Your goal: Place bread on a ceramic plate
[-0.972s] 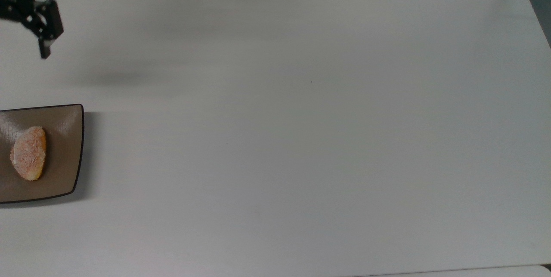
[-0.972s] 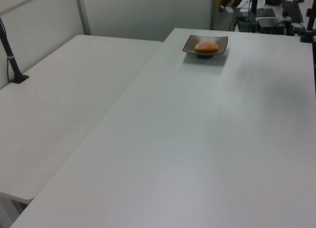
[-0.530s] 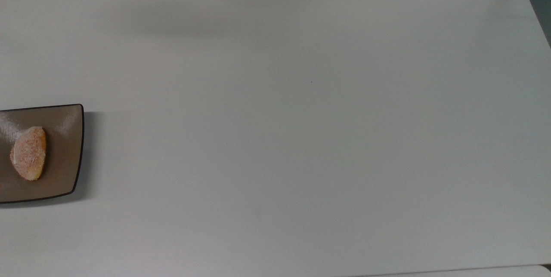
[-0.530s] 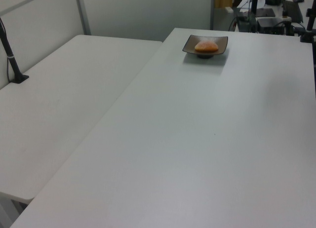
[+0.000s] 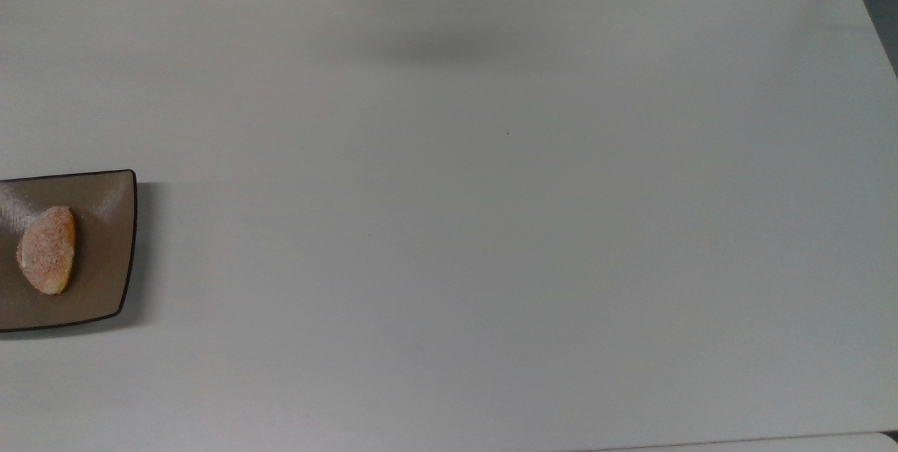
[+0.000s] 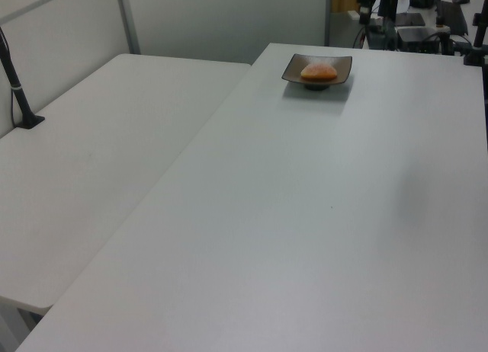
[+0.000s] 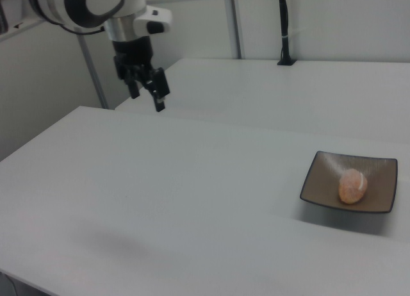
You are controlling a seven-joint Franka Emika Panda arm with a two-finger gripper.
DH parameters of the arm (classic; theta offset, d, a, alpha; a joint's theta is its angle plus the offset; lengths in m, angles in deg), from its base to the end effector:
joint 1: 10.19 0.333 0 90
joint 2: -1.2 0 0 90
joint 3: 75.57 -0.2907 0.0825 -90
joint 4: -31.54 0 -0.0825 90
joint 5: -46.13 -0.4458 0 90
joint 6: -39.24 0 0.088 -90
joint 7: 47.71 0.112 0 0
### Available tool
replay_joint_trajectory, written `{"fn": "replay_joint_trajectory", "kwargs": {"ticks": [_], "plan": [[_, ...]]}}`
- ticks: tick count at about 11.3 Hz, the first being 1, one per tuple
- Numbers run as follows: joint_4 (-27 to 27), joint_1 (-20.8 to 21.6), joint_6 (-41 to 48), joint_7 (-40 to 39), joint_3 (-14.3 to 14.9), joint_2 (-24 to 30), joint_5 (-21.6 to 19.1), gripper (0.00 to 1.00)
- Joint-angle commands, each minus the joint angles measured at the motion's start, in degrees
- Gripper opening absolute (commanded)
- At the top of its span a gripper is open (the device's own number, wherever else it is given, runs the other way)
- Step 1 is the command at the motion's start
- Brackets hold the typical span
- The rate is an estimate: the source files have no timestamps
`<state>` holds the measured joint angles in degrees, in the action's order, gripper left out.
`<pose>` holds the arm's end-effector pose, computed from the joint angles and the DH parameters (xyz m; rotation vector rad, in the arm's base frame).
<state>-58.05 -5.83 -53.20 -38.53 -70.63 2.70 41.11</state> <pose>0.6140 0.0026 0.6184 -3.0334 0.2597 -0.1049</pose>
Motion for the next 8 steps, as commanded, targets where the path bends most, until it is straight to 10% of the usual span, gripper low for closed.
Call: {"fn": "replay_joint_trajectory", "kwargs": {"ticks": [1,8], "plan": [[-4.79,5.74,-2.11,-1.87,0.6,2.1,2.73,1.0],[-6.47,4.52,-9.94,-15.43,0.42,1.13,2.04,1.0]]}}
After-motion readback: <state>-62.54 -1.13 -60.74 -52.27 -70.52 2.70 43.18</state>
